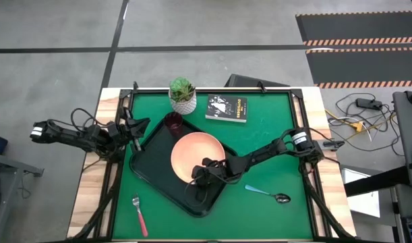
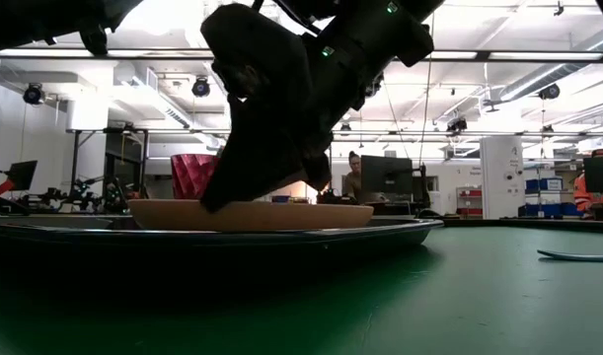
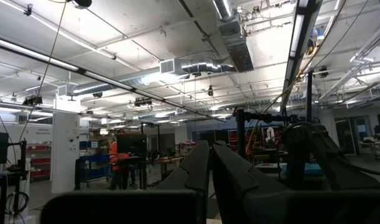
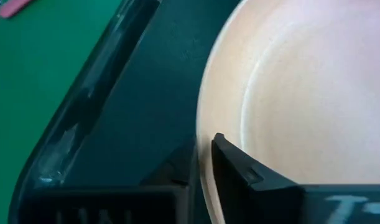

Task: Pick and place plate/cup/fork/spoon on tray
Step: Put the light orange plate on the black tray to the right of the red cup

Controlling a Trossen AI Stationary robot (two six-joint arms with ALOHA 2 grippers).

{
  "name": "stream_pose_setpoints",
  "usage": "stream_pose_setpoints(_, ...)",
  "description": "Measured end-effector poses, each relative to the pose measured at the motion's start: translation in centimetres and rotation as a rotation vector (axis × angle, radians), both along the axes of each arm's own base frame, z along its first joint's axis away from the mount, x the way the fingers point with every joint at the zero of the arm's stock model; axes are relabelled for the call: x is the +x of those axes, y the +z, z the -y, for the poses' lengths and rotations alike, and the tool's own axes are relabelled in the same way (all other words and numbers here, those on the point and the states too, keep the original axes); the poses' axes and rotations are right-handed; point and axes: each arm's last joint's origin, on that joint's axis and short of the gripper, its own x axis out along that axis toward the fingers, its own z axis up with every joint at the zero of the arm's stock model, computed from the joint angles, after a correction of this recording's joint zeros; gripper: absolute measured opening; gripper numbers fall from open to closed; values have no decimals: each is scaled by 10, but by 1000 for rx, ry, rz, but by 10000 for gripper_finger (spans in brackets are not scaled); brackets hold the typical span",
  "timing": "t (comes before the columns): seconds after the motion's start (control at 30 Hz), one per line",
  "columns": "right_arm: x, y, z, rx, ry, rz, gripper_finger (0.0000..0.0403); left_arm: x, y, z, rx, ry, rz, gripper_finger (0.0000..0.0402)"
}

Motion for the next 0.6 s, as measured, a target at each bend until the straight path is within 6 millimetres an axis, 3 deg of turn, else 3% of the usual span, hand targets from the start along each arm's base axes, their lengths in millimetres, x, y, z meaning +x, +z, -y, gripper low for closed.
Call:
stream_pose_setpoints(0.17,-2,1,1,-12,7,-17,95,0,0,0,0,0,0,0)
stream_pose_setpoints(0.3,-11,17,3,-35,19,-57,121,0,0,0,0,-1,-3,0)
stream_pose_setpoints(0.43,-27,34,3,-113,7,-125,129,2,-1,1,-15,-18,-27,0)
stream_pose_setpoints(0.6,-53,51,-8,-331,-8,-175,122,21,10,4,-19,-41,-234,0)
